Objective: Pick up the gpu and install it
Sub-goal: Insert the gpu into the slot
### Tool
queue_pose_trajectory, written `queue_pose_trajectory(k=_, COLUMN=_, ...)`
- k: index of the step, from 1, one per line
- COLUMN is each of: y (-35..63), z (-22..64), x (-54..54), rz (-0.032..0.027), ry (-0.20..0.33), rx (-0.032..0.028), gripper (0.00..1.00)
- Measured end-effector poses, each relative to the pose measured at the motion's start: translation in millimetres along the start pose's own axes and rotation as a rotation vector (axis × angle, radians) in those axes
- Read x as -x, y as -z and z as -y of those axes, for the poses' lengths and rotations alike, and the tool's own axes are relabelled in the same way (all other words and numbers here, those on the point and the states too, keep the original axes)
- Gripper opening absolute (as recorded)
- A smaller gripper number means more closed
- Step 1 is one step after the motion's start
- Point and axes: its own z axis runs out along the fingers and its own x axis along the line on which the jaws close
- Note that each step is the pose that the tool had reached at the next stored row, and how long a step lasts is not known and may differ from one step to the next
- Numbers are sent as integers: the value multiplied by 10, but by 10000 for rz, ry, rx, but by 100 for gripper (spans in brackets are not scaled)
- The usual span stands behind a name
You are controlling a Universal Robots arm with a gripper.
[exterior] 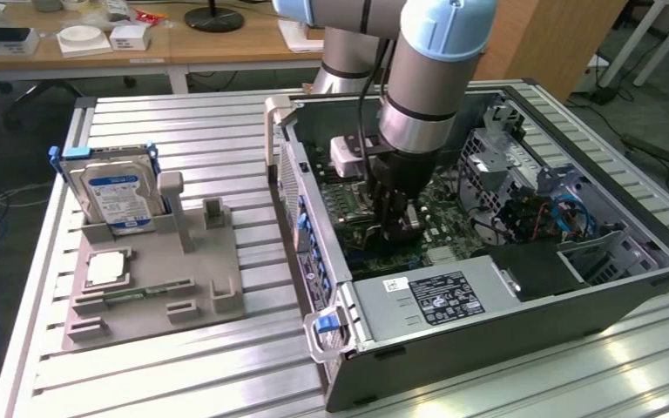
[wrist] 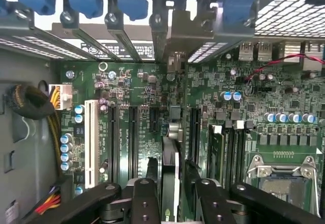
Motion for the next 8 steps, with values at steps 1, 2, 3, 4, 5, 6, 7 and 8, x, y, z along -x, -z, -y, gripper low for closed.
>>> queue_pose_trajectory(k=1, y=20, z=0, x=0, rz=-1, ry=0, rx=-4, gripper=34)
queue_pose_trajectory(k=2, y=41, z=0, x=1, rz=0, ry=-1, rx=-11, gripper=34)
queue_pose_trajectory(k=3, y=65, z=0, x=1, rz=0, ry=-1, rx=-16, gripper=34)
queue_pose_trajectory(k=4, y=91, z=0, x=2, rz=0, ry=-1, rx=-22, gripper=34)
queue_pose_trajectory(k=5, y=118, z=1, x=2, rz=0, ry=-1, rx=-30, gripper=34)
queue_pose_trajectory(k=6, y=149, z=1, x=3, rz=0, ry=-1, rx=-38, gripper=34)
queue_pose_trajectory(k=7, y=181, z=1, x=3, rz=-1, ry=-1, rx=-47, gripper=34)
queue_pose_trajectory(k=8, y=214, z=1, x=4, rz=0, ry=-1, rx=-56, gripper=34)
